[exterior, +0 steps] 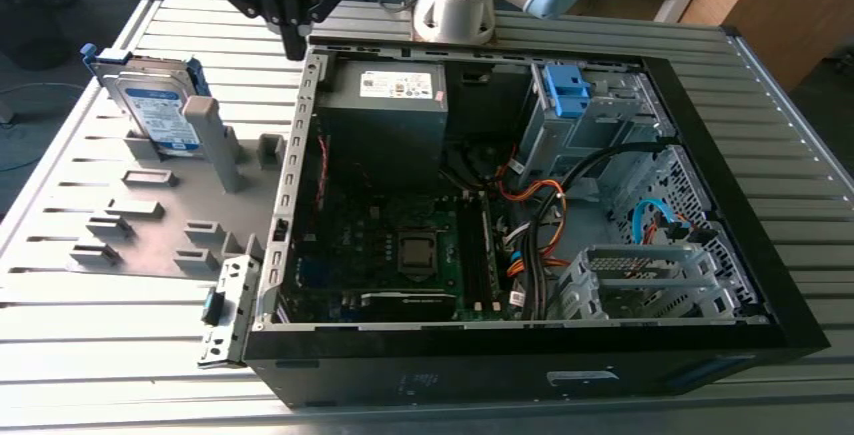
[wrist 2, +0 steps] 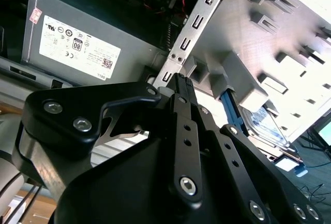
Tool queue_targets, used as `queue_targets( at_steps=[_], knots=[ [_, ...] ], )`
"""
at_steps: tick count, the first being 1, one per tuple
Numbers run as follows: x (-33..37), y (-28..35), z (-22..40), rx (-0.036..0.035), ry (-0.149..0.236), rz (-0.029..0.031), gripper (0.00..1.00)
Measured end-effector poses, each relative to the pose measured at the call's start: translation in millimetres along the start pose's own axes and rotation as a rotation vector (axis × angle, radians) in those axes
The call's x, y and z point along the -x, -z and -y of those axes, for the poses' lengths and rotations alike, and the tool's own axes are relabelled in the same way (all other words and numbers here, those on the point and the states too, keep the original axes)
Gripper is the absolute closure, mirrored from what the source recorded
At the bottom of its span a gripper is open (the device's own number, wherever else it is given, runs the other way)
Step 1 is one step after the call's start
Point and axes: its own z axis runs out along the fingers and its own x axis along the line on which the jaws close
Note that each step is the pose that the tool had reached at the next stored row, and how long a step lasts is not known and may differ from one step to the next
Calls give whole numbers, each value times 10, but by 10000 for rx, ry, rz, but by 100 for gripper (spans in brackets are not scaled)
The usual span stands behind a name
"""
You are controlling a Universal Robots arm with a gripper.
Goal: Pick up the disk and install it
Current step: 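Reach for the disk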
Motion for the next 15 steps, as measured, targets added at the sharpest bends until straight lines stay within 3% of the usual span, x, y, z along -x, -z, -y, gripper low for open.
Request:
queue_targets(
  at_steps=[15],
  knots=[
    [-29, 1, 2, 0, 0, 0, 89]
  ],
)
